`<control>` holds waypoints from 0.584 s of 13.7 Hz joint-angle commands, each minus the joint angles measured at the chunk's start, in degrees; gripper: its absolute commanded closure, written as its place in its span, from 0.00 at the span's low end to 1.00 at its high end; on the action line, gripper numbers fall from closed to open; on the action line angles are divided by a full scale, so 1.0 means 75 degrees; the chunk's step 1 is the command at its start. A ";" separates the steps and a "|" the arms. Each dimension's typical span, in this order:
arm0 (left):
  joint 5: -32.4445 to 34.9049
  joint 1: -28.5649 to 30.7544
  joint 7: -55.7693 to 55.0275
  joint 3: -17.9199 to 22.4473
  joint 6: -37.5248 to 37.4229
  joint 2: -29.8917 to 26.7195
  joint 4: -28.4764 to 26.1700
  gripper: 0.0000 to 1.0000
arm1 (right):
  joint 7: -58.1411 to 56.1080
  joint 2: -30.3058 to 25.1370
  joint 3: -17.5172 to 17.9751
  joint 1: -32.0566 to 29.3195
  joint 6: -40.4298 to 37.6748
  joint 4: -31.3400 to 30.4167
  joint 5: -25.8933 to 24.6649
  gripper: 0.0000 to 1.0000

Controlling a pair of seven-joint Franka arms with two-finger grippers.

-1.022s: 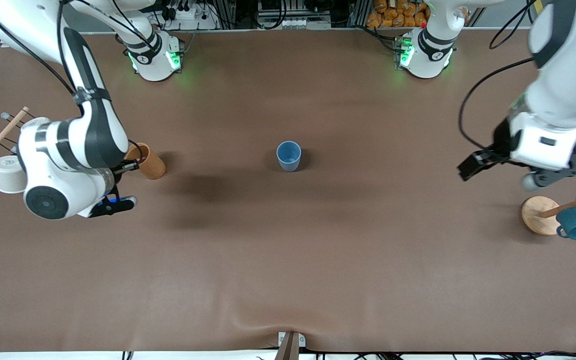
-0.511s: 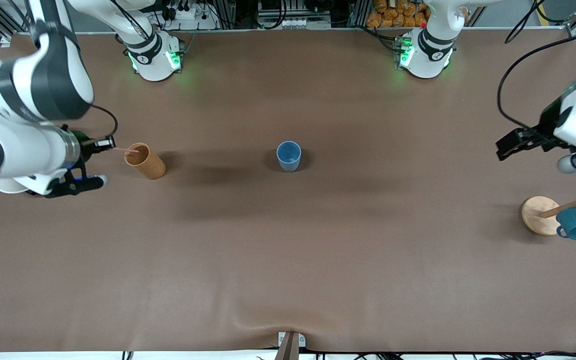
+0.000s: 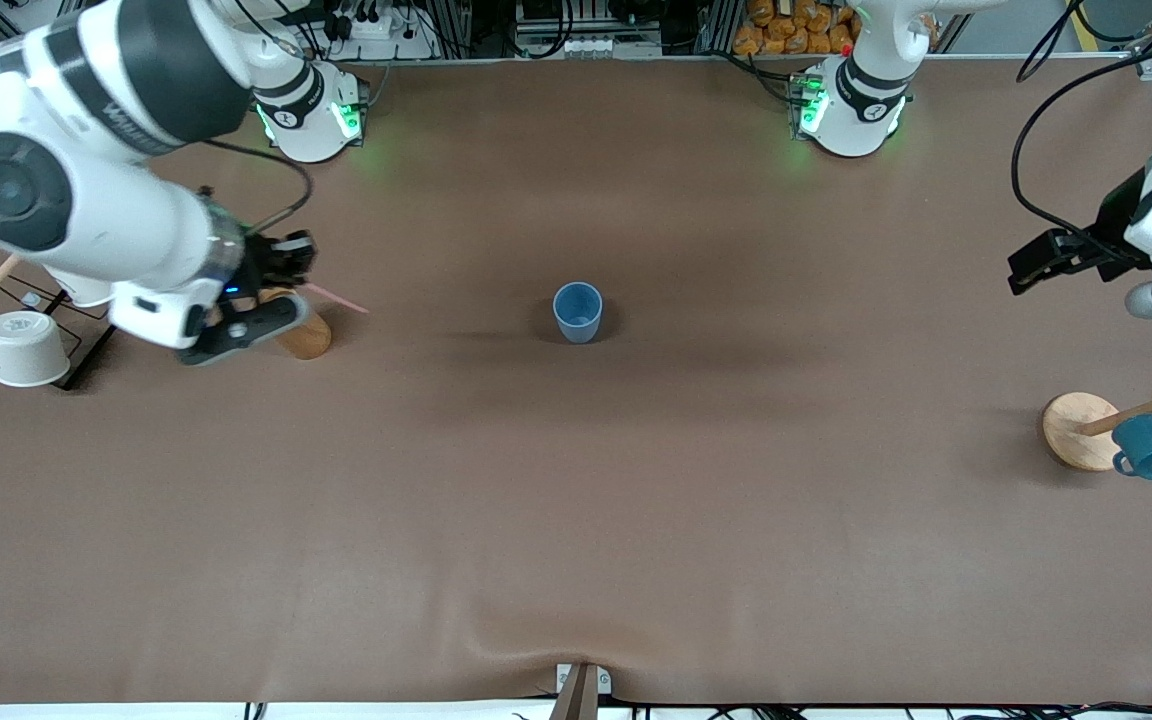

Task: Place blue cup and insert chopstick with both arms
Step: 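Lift the pink chopstick with the right gripper and carry it over the blue cup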

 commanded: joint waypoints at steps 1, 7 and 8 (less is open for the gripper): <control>-0.0110 -0.0118 0.0083 0.0100 0.0088 -0.0290 -0.0301 0.00 | 0.0048 0.0079 0.0011 0.0924 0.0773 0.0109 0.0108 1.00; -0.0098 -0.0071 0.0083 0.0030 0.0147 -0.0197 -0.0243 0.00 | 0.0036 0.0570 -0.0012 0.2789 0.2685 0.0097 -0.0032 1.00; -0.0098 -0.0071 0.0083 0.0030 0.0182 -0.0174 -0.0243 0.00 | 0.0025 0.0710 -0.0012 0.2931 0.2931 0.0097 -0.0102 1.00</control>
